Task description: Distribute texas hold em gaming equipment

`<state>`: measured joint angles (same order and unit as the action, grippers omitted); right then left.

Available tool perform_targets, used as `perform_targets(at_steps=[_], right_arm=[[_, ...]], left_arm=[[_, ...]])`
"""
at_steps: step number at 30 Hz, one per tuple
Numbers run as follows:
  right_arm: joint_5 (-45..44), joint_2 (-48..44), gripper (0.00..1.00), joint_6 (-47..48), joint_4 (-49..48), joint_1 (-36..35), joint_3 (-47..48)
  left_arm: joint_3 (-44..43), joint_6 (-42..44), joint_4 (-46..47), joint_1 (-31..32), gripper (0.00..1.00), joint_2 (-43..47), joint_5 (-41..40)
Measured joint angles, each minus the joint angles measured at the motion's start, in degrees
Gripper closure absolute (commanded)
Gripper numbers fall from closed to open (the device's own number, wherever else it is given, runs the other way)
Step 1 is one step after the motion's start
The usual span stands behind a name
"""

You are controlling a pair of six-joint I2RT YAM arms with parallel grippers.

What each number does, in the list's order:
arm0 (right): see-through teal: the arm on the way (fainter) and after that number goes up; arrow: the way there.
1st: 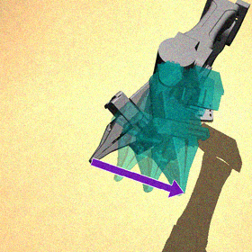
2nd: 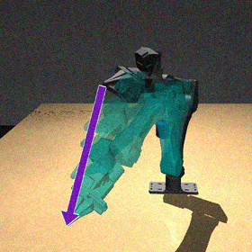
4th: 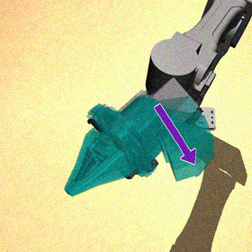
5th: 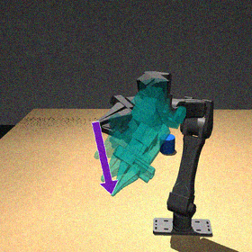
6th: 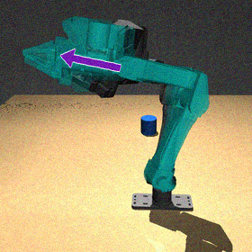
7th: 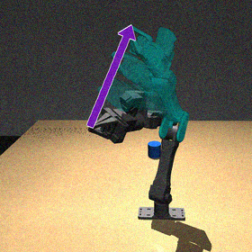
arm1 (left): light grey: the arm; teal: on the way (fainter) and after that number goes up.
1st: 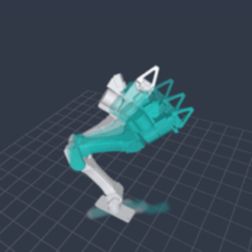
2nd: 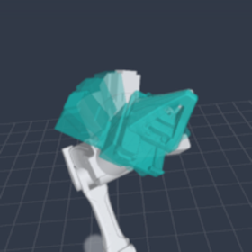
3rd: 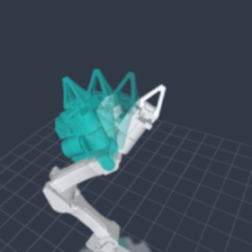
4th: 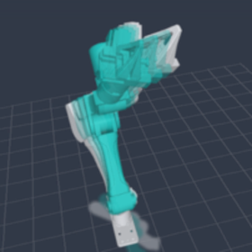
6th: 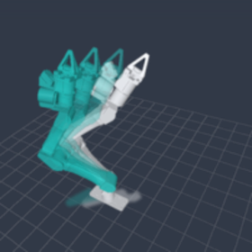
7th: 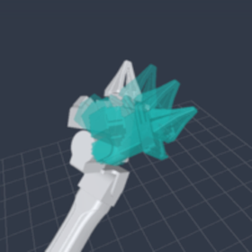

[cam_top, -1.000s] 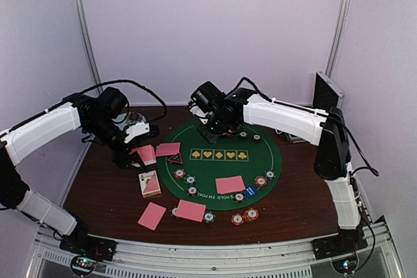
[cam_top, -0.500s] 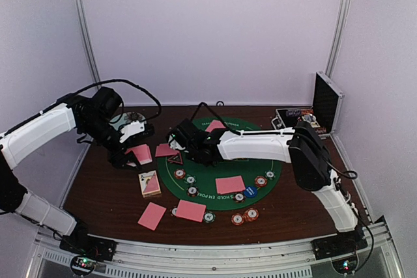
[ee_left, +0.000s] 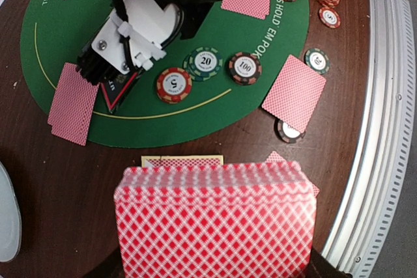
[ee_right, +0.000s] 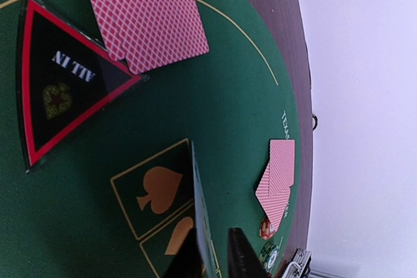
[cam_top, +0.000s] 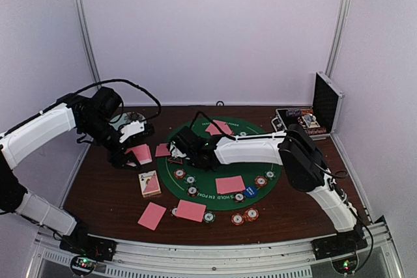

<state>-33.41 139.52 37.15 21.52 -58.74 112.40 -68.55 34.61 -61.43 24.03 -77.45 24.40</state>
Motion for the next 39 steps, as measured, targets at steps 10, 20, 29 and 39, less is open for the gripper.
perform_targets(at_steps=[10, 20, 29, 39], right_arm=[[4.68, -2.89, 0.21, -5.35, 1.31, 0.0, -5.97], [10.45, -10.05, 0.0, -12.04, 2.23, 0.57, -12.46], [15.5, -20.76, 0.01, -24.22, 1.77, 4.83, -13.66], [32.89, -31.82, 0.01, -48.46, -0.33, 11.02, -18.45]], left_arm=[[0.0, 0.04, 0.0, 0.0, 1.0, 0.0, 0.28], [-0.02, 0.22, 0.0, 0.0, 1.0, -0.02, 1.05], [-0.2, 0.46, 0.0, 0.0, 1.0, -0.37, 1.57], [-0.96, 0.48, 0.0, 0.0, 1.0, -1.27, 2.29]])
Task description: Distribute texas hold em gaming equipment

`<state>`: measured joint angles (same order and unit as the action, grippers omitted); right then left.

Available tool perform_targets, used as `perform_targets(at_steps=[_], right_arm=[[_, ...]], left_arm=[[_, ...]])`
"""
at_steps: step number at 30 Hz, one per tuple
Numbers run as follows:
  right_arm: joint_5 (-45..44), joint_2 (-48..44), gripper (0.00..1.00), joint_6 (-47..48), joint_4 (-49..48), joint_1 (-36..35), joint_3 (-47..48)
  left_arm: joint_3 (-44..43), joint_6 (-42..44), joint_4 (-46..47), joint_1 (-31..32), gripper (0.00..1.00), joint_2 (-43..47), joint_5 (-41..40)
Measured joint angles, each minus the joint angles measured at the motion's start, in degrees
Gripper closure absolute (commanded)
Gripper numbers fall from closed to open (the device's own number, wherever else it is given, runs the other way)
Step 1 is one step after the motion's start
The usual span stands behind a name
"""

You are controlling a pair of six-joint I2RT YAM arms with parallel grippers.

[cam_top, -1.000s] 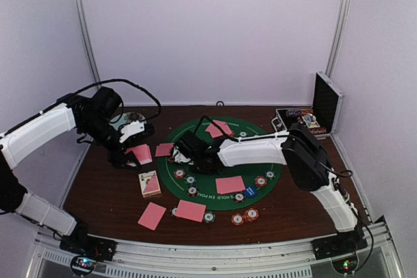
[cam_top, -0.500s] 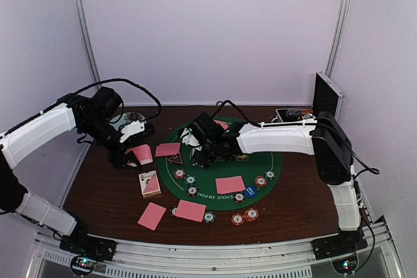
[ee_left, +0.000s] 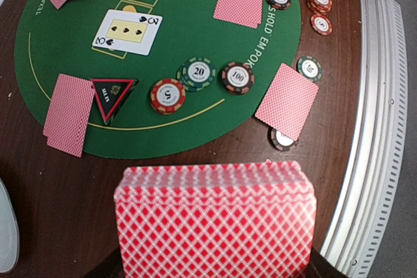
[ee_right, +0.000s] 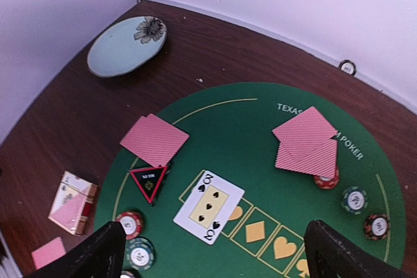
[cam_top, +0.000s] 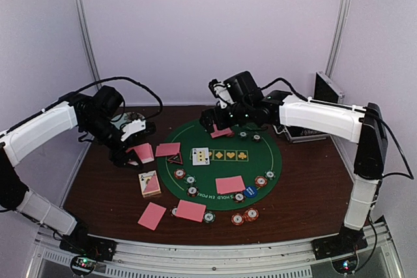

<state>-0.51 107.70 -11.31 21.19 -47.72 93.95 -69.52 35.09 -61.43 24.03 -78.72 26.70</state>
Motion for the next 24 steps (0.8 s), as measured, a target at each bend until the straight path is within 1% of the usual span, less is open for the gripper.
perform_targets(at_steps=[5, 8, 11, 14, 17, 20, 24], right_arm=[[13.31, -0.24, 0.01, -13.0, -2.12, 2.49, -1.64], [20.46, -0.24, 0.01, -20.81, -4.57, 1.9, -3.93], [25.75, 0.02, 0.01, -27.93, -6.05, 0.33, -4.57], [30.1, 0.57, 0.01, -34.18, -8.63, -0.92, -4.55], [34.45, 2.1, 0.0, -40.7, -13.27, -2.05, -4.5], [37.38, 4.61, 0.01, -44.72, -15.52, -3.41, -3.17], [40.06, 8.13, 0.03, -47.69, -16.74, -4.85, -0.63]], left_arm=[[-0.72, -0.02, 0.07, 0.0, 1.0, -0.66, 0.22], [-1.51, -0.04, 0.15, 0.0, 1.0, -1.53, 0.37], [-1.97, -0.04, 0.33, 0.0, 1.0, -2.32, 0.52], [-2.19, -0.07, 0.52, 0.0, 1.0, -2.67, 0.59], [-2.32, -0.07, 0.61, 0.0, 1.0, -2.78, 0.61], [-2.51, -0.07, 0.9, 0.0, 1.0, -3.06, 0.61], [-3.15, -0.07, 1.09, 0.0, 1.0, -3.28, 0.63]])
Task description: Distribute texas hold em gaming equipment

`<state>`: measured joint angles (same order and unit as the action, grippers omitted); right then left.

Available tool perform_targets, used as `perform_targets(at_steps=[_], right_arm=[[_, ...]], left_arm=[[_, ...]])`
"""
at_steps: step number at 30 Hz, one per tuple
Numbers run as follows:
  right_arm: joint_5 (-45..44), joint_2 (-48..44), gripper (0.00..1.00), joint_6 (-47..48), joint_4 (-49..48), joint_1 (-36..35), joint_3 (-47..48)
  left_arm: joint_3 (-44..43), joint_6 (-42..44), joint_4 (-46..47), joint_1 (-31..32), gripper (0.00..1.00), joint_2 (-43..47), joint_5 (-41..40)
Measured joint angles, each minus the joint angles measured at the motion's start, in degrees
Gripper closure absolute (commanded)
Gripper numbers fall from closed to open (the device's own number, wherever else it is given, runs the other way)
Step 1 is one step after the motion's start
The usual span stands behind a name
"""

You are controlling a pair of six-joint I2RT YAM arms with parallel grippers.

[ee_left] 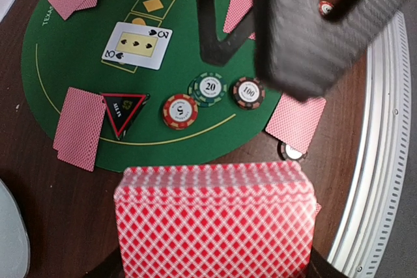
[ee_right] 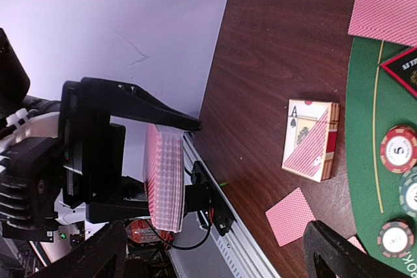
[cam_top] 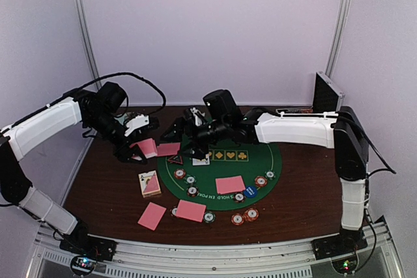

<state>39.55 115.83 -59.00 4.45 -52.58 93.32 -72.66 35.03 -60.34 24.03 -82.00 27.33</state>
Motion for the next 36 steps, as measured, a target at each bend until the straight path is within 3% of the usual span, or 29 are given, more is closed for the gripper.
perform_targets(at_steps=[36], right_arm=[[6.82, 16.74, 0.19, -13.07, -9.03, -4.09, 15.19]], left_arm=[[-0.98, -0.26, 0.31, 1.2, 1.0, -0.57, 0.31]])
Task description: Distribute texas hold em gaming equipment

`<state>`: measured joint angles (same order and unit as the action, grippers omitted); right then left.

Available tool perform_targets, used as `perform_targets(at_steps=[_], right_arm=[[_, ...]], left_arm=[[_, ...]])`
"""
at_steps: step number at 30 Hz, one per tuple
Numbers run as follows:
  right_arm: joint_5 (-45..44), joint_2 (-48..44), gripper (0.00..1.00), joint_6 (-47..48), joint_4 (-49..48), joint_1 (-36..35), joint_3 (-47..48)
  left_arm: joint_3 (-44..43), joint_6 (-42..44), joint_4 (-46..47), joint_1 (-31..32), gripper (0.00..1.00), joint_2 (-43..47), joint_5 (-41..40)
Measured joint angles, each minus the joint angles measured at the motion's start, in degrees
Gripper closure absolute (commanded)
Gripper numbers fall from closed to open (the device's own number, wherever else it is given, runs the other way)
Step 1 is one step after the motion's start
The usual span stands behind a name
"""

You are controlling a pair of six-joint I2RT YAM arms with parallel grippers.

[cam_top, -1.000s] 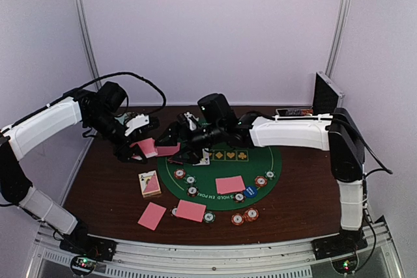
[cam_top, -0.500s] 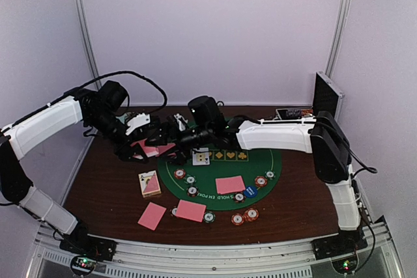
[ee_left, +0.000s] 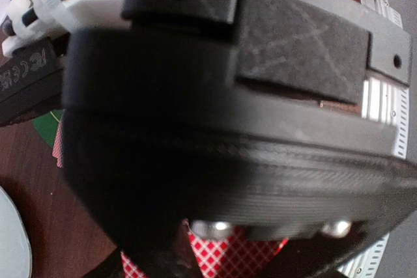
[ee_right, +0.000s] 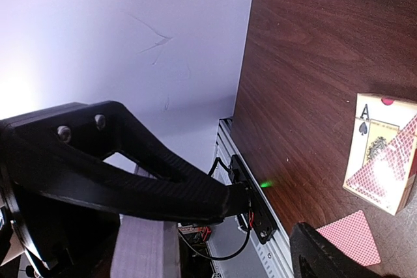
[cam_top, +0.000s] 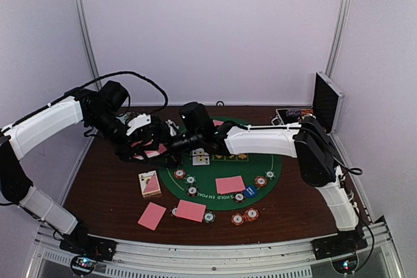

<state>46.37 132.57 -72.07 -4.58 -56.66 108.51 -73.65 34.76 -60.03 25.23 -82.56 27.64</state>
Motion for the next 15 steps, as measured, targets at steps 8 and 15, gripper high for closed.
perform_targets(at_steps=[8, 15], right_arm=[[0.46, -0.52, 0.34, 0.2, -1.97, 0.98, -2.45], [1.33, -4.9, 0.52, 2.36, -2.38, 2.97, -8.02]], left_arm=[[0.46, 0.07, -0.04, 0.09, 1.0, 0.02, -0.87], [0.9, 0.31, -0.04, 0.13, 1.0, 0.02, -1.53]])
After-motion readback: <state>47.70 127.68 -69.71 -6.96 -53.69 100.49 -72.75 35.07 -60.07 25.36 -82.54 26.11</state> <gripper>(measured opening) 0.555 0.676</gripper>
